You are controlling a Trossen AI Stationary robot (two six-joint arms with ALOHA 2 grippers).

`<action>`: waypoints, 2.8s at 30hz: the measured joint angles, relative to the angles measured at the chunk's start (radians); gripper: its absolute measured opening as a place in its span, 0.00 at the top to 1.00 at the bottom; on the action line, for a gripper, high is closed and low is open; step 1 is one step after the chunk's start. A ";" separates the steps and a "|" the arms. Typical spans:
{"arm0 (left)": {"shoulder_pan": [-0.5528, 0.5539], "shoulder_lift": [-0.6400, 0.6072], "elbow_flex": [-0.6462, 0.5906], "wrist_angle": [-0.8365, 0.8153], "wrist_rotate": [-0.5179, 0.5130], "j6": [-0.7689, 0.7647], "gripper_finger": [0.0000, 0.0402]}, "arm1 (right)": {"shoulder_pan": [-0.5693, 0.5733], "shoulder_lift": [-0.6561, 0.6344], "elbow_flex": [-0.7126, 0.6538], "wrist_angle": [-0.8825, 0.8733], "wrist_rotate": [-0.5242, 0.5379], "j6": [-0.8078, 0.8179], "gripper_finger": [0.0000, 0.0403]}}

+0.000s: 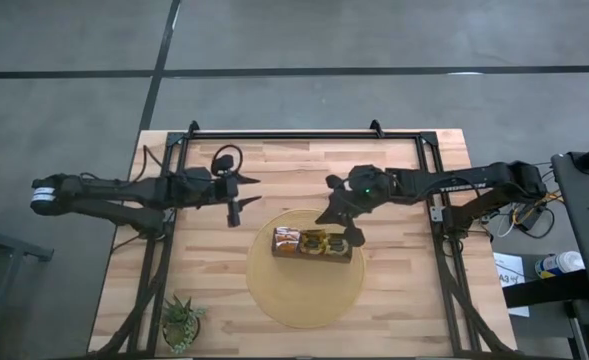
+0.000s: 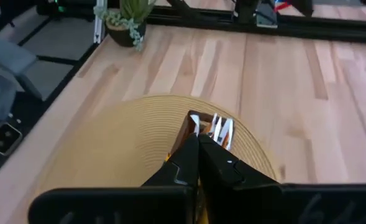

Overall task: Pick & Place Tea
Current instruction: Return to Home Position

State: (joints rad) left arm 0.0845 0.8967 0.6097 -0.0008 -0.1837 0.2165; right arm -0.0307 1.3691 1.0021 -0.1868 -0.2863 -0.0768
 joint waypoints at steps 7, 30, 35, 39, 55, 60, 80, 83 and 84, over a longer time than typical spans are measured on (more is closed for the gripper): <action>0.002 -0.012 -0.069 -0.001 -0.003 -0.074 0.51 | -0.006 -0.040 -0.027 -0.087 0.002 -0.008 0.98; 0.196 -0.558 -0.427 0.284 0.318 -0.267 0.51 | -0.144 -0.990 -0.822 0.604 -0.050 0.155 0.98; 0.197 -0.695 -0.428 0.191 0.249 -0.269 0.51 | -0.144 -1.301 -0.990 0.711 -0.109 0.194 0.98; 0.203 -0.858 -0.438 0.159 0.221 -0.286 0.51 | -0.145 -1.364 -0.975 0.624 -0.110 0.188 0.98; 0.222 -0.889 -0.601 0.097 0.272 -0.297 0.51 | -0.146 -1.362 -0.987 0.310 -0.047 0.025 0.98; 0.222 -0.896 -0.601 0.034 0.268 -0.269 0.51 | -0.146 -1.345 -0.991 0.227 0.073 0.030 0.98; 0.222 -0.893 -0.602 0.030 0.268 -0.300 0.51 | -0.146 -1.204 -0.992 0.224 0.080 -0.046 0.98; 0.222 -0.893 -0.602 0.030 0.268 -0.300 0.51 | -0.146 -1.202 -0.992 0.224 0.080 -0.031 0.98; 0.222 -0.893 -0.602 0.030 0.268 -0.300 0.51 | -0.146 -1.202 -0.992 0.224 0.079 -0.031 0.98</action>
State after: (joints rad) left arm 0.3065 0.0036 0.0074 0.0288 0.0841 -0.0834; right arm -0.1772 0.1666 0.0105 0.0376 -0.2070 -0.1082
